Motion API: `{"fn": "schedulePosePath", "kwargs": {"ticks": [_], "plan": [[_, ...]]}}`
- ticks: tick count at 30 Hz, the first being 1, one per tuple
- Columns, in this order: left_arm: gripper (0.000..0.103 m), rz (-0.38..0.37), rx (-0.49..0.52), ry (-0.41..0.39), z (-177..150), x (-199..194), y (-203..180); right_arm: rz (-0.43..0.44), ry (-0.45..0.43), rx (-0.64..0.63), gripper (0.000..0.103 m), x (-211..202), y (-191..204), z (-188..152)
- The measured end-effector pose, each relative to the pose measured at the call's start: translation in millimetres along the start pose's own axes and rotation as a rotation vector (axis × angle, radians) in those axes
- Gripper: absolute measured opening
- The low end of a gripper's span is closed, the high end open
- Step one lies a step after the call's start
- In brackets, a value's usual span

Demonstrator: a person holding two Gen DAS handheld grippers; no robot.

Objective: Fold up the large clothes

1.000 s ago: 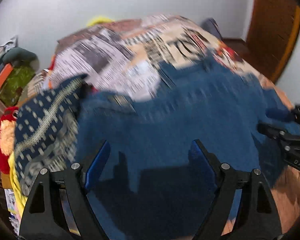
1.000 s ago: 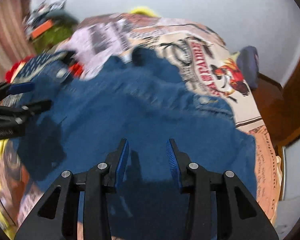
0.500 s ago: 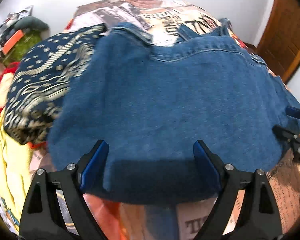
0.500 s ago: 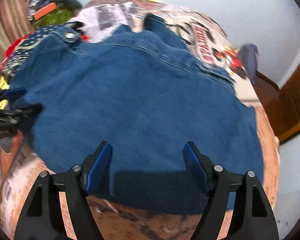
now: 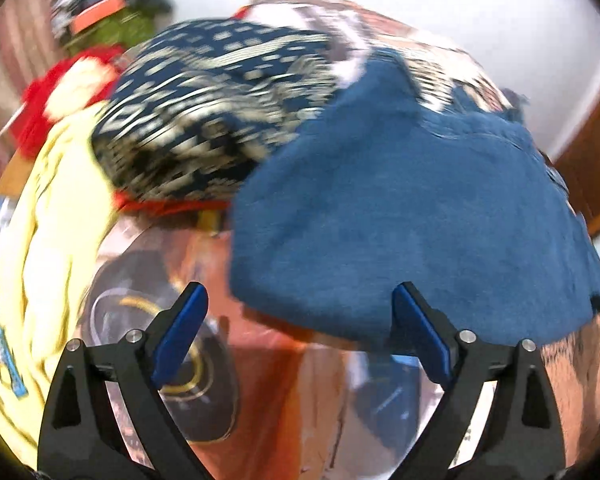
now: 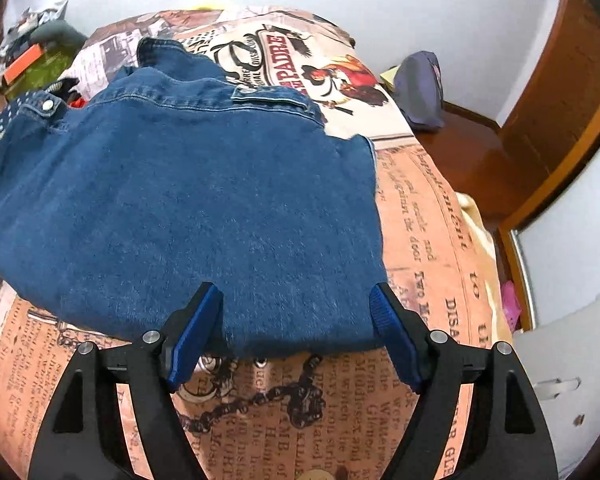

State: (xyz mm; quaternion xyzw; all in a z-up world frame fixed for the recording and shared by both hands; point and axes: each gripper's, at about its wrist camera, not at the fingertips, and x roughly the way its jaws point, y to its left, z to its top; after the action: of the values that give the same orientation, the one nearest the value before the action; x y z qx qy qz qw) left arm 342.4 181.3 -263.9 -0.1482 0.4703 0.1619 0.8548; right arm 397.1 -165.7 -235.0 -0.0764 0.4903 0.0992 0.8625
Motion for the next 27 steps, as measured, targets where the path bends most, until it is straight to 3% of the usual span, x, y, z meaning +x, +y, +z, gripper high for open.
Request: {"fn": "schedulePosePath", "kwargs": {"ticks": [5, 9, 12, 15, 18, 23, 27], "plan": [[0.094, -0.063, -0.130, 0.029, -1.9, -0.8, 17.3, 0.026, -0.034, -0.019, 0.075, -10.5, 13.2, 6.6], [0.094, -0.257, -0.211, 0.071, -5.9, 2.4, 20.3, 0.059, -0.075, -0.070, 0.075, -18.7, 35.8, 16.2], [0.094, -0.419, -0.309, 0.145, -14.1, 19.6, 21.2, 0.083, -0.087, -0.107, 0.075, -20.8, 51.4, 18.7], [0.094, -0.496, -0.417, 0.176, -19.7, 41.0, 25.5, 0.096, -0.087, -0.147, 0.075, -18.3, 67.2, 17.1], [0.091, -0.480, -0.462, 0.132, -15.1, 57.4, 28.3, 0.082, -0.080, -0.180, 0.075, -12.7, 76.6, 13.3], [0.083, -0.524, -0.526, 0.118, 2.2, 84.3, 25.0, 0.045, -0.055, -0.231, 0.075, -6.7, 84.3, 7.7], [0.064, -0.451, -0.525, 0.080, 7.2, 74.3, 18.2, 0.035, -0.046, -0.237, 0.075, -9.4, 86.9, 6.1]]}}
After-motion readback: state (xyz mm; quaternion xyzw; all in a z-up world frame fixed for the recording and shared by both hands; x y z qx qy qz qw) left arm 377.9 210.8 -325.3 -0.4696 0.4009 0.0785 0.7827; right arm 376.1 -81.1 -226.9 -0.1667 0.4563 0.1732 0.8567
